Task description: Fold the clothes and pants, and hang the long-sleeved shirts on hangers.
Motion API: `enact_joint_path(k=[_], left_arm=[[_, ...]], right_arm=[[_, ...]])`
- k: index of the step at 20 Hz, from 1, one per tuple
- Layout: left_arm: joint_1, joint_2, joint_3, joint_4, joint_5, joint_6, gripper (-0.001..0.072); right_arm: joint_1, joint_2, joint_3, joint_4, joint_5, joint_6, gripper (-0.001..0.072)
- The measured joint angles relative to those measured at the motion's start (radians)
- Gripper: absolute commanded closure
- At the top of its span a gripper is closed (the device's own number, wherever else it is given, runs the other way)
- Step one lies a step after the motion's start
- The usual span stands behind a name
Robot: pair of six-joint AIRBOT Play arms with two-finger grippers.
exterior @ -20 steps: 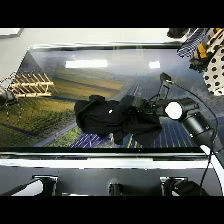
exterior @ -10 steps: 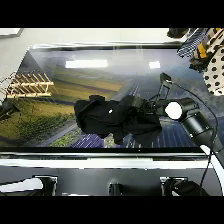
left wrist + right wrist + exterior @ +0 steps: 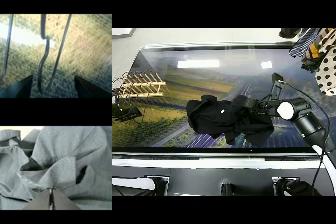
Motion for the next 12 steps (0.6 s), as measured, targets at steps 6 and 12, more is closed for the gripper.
enact_joint_path(k=[6,12], left_arm=[[-0.025,-0.051,0.0,0.035,0.031,0.006,0.0324],[-0.034,-0.086,0.001,0.046,0.039,0.008,0.0587]], right_arm=[[0.0,0.0,0.0,-0.005,0.008,0.002,0.0691],[0.0,0.0,0.0,-0.023,0.011,0.003,0.0691]])
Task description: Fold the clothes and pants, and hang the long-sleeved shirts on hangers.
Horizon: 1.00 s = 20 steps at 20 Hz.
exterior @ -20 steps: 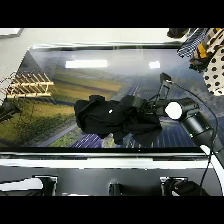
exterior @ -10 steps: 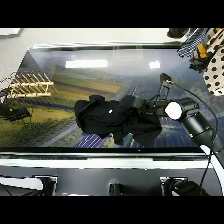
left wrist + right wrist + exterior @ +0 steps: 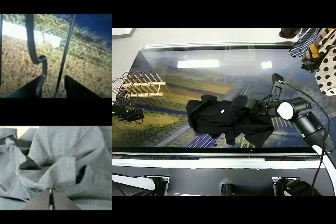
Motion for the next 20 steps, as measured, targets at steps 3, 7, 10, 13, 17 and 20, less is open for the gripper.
enact_joint_path(k=[3,7,10,13,17,20], left_arm=[[-0.005,-0.012,0.002,-0.004,0.004,0.01,0.0685],[-0.013,-0.014,0.045,0.0,-0.013,0.002,0.0687],[-0.03,0.016,0.121,-0.009,-0.021,-0.001,0.0687],[-0.056,0.064,0.2,-0.021,-0.029,-0.017,0.0688],[-0.105,0.164,0.285,-0.024,-0.048,-0.064,0.0689],[-0.165,0.267,0.312,-0.027,-0.069,-0.082,0.0692]], right_arm=[[0.0,0.0,0.0,-0.008,0.001,0.0,0.0691],[0.0,0.0,0.0,-0.022,0.012,0.004,0.0691],[0.0,0.0,0.0,-0.027,0.029,0.004,0.0691],[0.0,0.0,0.0,-0.037,0.05,0.003,0.0691],[0.0,0.0,0.0,-0.056,0.07,0.025,0.0691],[0.0,0.0,0.0,-0.083,0.077,0.068,0.0692]])
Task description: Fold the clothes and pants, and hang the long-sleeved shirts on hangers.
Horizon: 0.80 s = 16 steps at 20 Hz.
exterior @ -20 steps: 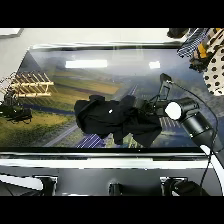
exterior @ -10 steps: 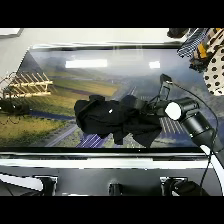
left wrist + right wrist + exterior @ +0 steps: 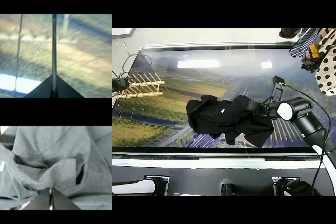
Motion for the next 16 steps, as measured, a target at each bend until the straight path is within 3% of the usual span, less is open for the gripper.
enact_joint_path(k=[5,10,16], left_arm=[[-0.193,0.221,-0.056,0.0,-0.046,-0.006,0.0692],[-0.473,0.478,-0.29,0.006,-0.063,-0.005,0.0691],[-0.731,0.723,-0.519,0.011,-0.066,-0.095,0.069]], right_arm=[[-0.002,0.0,0.028,-0.085,0.007,0.114,0.0692],[-0.007,-0.005,0.13,-0.204,0.026,0.208,0.0692],[-0.058,-0.05,0.263,-0.234,0.121,0.208,0.0692]])
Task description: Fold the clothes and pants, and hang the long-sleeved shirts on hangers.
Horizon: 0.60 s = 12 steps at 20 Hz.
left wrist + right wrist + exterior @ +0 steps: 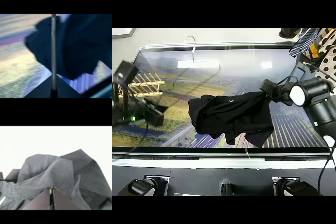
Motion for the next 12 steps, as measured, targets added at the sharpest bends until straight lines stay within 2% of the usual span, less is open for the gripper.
enact_joint_path(k=[4,12], left_arm=[[-0.109,0.107,-0.059,-0.001,-0.031,-0.056,0.069],[-0.211,0.244,-0.147,-0.041,-0.131,-0.121,0.0689]], right_arm=[[-0.01,-0.06,0.031,-0.013,0.056,-0.009,0.0691],[-0.053,-0.119,0.042,-0.056,0.051,0.13,0.0691]])
